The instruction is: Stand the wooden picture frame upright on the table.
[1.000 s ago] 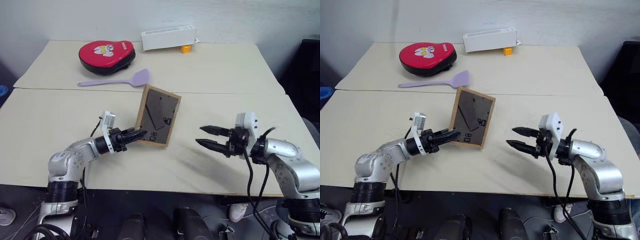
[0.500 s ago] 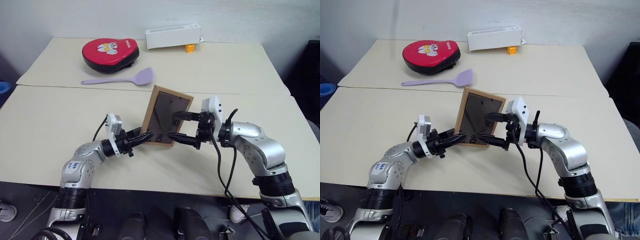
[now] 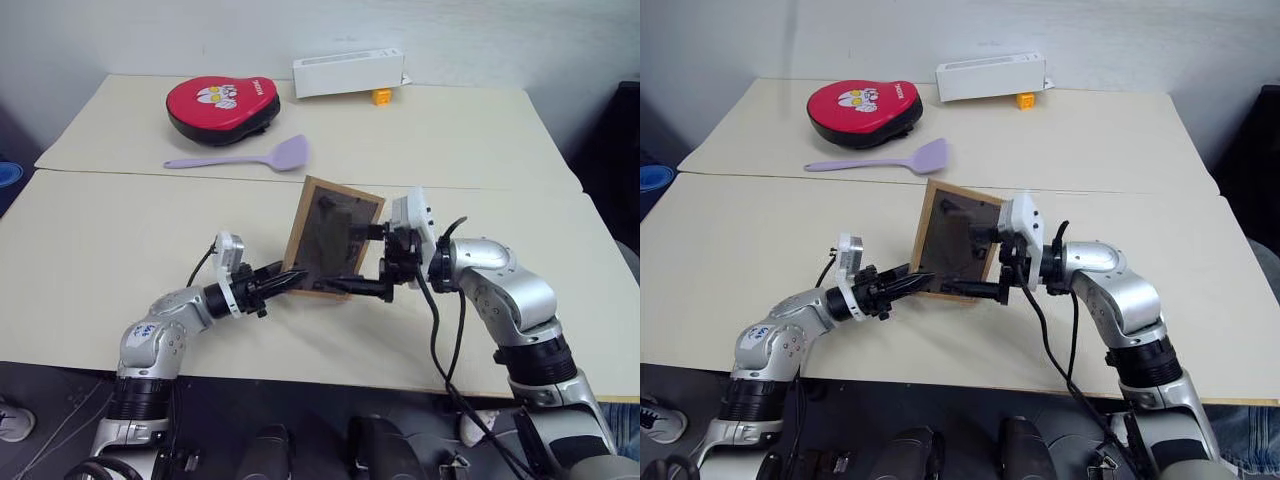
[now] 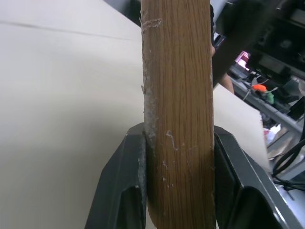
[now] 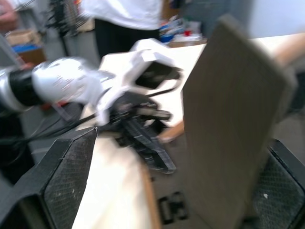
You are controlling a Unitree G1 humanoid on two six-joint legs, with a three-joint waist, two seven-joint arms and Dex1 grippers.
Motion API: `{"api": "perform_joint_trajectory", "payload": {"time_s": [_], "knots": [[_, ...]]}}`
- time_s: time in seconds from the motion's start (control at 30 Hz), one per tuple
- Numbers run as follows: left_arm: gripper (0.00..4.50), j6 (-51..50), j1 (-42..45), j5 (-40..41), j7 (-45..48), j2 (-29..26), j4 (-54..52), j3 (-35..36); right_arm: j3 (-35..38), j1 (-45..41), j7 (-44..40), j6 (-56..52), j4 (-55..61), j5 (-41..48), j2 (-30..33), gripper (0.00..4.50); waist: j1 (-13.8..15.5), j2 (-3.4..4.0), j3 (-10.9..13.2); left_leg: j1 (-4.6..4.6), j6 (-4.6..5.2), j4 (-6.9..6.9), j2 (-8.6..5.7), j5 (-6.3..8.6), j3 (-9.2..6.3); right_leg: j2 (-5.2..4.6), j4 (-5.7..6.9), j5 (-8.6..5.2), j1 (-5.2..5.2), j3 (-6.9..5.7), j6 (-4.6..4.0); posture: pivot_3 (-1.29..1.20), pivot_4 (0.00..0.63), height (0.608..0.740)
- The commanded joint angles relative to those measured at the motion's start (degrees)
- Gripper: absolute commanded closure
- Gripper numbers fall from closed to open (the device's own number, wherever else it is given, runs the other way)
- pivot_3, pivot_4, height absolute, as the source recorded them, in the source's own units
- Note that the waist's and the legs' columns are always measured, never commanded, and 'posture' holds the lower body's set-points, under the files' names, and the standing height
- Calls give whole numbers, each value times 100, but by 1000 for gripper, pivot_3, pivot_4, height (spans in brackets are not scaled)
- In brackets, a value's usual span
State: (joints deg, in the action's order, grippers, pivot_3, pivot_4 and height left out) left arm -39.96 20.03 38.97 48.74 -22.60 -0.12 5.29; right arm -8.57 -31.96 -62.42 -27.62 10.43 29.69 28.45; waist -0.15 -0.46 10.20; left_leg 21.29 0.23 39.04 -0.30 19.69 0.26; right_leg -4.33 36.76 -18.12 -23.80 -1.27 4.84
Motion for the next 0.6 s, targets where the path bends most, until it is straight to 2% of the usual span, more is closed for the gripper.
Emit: {"api": "perform_joint_trajectory", "payload": {"time_s": [0.03,0.13,0.37,0.47,0.57,0.6], "knots": [[3230,-486,205,585,-144,-20,-333,363,161,163,-199,219,298,19,235,34,0,0,0,0,0,0,0,0,0,0,-1,0,0,0,0,0,150,740],[3230,-780,235,748,-187,-60,-355,427,223,368,-297,506,297,-88,427,34,1,-1,0,-1,-1,0,0,0,-1,0,-1,0,-1,-1,0,0,150,740],[3230,-2841,625,2170,-661,-356,-99,1164,1005,870,-413,2382,-199,-523,661,34,-1,-4,2,-1,-1,0,0,0,0,2,-1,0,0,-1,0,0,150,740],[3230,-3805,770,2355,-1256,-522,427,1458,1312,868,-343,3565,-490,-898,713,34,-8,-4,2,-5,-2,0,-2,0,1,2,-2,0,4,-1,1,0,150,740],[3230,-4860,1055,2481,-1694,-596,890,1699,1157,705,-319,5494,-1176,-1846,836,34,-18,-4,3,-16,-3,-2,-1,0,3,7,0,-1,9,1,1,0,150,740],[3230,-5092,1210,2680,-1822,-757,1169,1517,1084,517,-98,6294,-1584,-2327,818,34,-20,-5,3,-16,-4,-2,-1,-1,3,9,1,-1,9,0,1,0,150,740]]}}
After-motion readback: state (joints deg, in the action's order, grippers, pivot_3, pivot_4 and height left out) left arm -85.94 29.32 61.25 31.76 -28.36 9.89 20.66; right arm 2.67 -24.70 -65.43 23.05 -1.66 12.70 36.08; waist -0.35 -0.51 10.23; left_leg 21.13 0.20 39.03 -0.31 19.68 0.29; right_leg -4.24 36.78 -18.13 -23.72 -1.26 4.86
